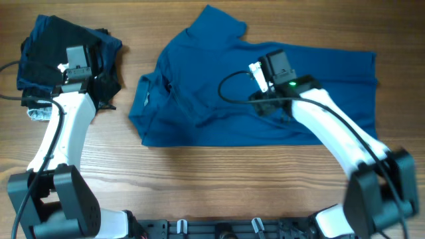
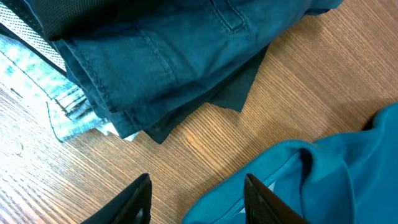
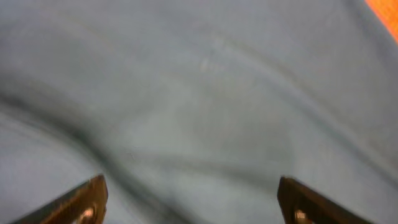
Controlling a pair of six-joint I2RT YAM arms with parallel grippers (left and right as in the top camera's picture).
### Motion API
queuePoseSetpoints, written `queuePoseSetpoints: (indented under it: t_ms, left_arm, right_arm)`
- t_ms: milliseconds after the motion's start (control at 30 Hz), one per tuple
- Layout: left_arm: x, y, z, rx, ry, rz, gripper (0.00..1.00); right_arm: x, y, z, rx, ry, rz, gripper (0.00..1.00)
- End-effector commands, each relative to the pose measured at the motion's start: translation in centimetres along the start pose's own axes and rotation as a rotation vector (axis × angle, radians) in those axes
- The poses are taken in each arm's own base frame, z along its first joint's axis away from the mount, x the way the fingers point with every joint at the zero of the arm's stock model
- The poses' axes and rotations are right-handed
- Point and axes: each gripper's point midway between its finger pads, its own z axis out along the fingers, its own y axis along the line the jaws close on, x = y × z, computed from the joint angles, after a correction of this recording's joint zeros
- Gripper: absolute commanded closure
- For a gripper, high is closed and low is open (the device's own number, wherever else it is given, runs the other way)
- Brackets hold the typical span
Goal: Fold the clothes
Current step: 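Slide the right gripper rightward across the shirt to smooth it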
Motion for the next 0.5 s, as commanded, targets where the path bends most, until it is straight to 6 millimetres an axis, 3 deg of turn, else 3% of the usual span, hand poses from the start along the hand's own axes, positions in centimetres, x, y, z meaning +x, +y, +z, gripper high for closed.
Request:
queuePoseSetpoints:
  t_ms: [0, 33, 67, 167, 300, 400, 467]
  left_arm:
    - [-0.1, 0.1, 0.2, 0.002, 0.006, -0.013, 0.53]
    - [-0.1, 0.1, 0.2, 0.001, 0.006, -0.013, 0.53]
    - [-0.1, 0.1, 0.2, 0.002, 0.005, -0.014, 0.53]
    - [-0.1, 0.1, 0.2, 0.002, 0.006, -0.013, 0.53]
    - [-0.1, 0.1, 0.2, 0.002, 0.006, -0.014, 0.53]
    - [-0.1, 0.1, 0.2, 0.002, 0.006, -0.013, 0.53]
    - [-0.1, 0.1, 0.2, 0.002, 0.006, -0.013, 0.53]
  right_arm:
    - [1.1, 1.2, -2.2, -0.082, 0.028, 0.058, 0.23]
    - [2.0, 2.0, -1.7, -0.117, 0.057, 0.045, 0.23]
    - [3.0, 3.3, -0.8, -0.174, 0.078, -0.015, 0.29]
    - [4.6, 4.3, 1.6, -0.203, 0.123, -0.063, 0.47]
    - [5.8, 5.0, 4.2, -0.217, 0.178, -0.118, 0.37]
    - [5.1, 5.1, 6.0, -0.211, 0.155, -0.122, 0.39]
    - [4.6, 5.1, 6.6, -0.204, 0.136, -0.124, 0.46]
